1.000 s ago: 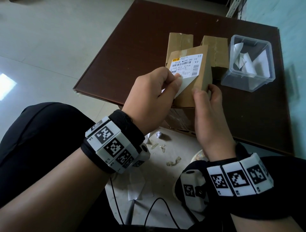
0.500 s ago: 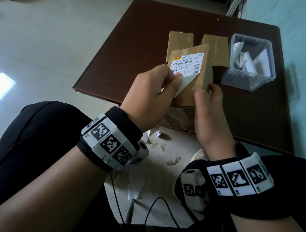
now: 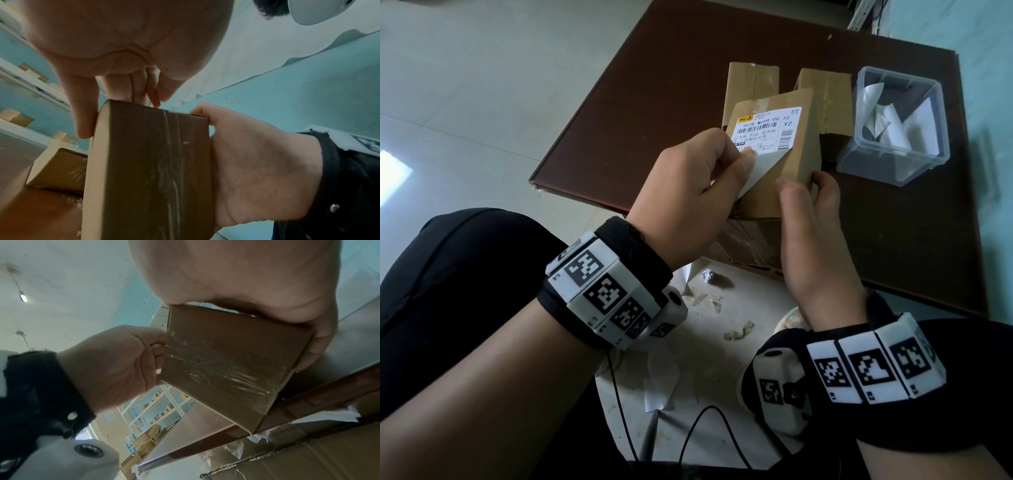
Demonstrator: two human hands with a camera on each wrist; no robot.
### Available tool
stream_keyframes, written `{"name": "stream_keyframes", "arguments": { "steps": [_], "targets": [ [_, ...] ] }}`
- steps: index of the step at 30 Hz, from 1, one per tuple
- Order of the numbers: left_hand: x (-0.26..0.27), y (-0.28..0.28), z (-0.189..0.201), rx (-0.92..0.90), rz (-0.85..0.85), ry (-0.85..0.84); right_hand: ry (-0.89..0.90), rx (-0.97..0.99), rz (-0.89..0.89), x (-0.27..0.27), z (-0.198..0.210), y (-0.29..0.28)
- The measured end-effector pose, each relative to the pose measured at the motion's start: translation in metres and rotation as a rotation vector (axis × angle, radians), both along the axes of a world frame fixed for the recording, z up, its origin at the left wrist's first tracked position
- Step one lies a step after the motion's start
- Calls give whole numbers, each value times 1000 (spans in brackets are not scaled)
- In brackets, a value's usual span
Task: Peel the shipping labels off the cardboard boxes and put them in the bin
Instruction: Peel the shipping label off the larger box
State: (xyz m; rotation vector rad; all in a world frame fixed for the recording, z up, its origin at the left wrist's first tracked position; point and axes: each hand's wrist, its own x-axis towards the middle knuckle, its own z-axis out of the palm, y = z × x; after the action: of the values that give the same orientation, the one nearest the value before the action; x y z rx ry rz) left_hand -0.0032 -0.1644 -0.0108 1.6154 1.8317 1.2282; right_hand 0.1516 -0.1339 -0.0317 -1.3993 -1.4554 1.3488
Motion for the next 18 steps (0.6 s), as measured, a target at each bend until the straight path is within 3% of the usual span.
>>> {"name": "stream_keyframes", "arguments": {
  "steps": [18],
  "targets": [
    [0,1,-1,-6,14,-18,-33,-8,-7,1,2,-2]
  ]
}}
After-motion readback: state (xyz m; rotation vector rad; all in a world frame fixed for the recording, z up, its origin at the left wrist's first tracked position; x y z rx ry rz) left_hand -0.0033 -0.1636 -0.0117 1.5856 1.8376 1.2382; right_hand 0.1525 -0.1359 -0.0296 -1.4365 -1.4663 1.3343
